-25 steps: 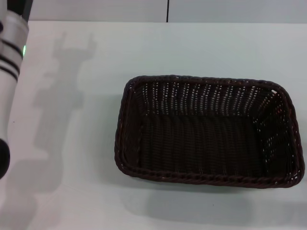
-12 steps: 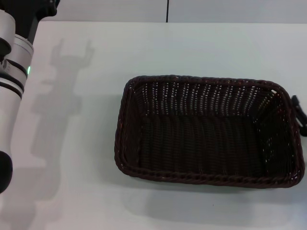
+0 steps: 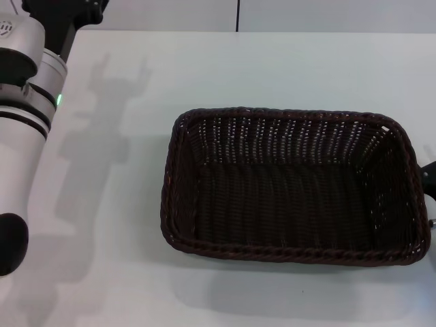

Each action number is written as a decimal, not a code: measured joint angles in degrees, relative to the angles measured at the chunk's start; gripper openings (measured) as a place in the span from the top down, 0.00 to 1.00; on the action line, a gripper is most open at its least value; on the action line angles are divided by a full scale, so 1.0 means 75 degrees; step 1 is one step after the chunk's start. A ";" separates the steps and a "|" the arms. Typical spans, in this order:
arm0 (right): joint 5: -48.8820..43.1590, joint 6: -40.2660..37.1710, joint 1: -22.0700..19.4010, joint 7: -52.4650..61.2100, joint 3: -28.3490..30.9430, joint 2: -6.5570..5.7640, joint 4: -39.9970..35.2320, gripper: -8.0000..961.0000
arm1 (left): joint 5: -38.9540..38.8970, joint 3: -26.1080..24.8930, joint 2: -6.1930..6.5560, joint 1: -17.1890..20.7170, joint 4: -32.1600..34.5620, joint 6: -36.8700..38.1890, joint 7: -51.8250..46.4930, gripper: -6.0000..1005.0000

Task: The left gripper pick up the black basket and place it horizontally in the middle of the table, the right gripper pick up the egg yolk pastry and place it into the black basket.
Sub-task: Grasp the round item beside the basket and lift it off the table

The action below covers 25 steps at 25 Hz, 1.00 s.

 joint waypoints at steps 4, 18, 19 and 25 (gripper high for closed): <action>-0.0009 0.0163 0.0057 0.0068 0.0007 -0.0009 0.0016 0.15 | 0.0003 0.0060 0.0010 -0.0014 0.0003 0.0000 -0.0003 0.20; -0.0393 0.0312 0.0115 0.0486 -0.0029 -0.0035 -0.0044 0.45 | 0.0017 0.0230 0.0017 -0.0147 0.0089 -0.0126 0.0011 0.20; -0.0394 0.0312 0.0115 0.0487 -0.0028 -0.0036 -0.0044 0.42 | 0.0017 0.0249 0.0016 -0.0161 0.0093 -0.0140 0.0021 0.20; -0.0399 0.0313 0.0139 0.0490 -0.0025 -0.0036 -0.0082 0.24 | 0.0016 0.0285 0.0022 -0.0238 0.0093 -0.0294 0.0058 0.20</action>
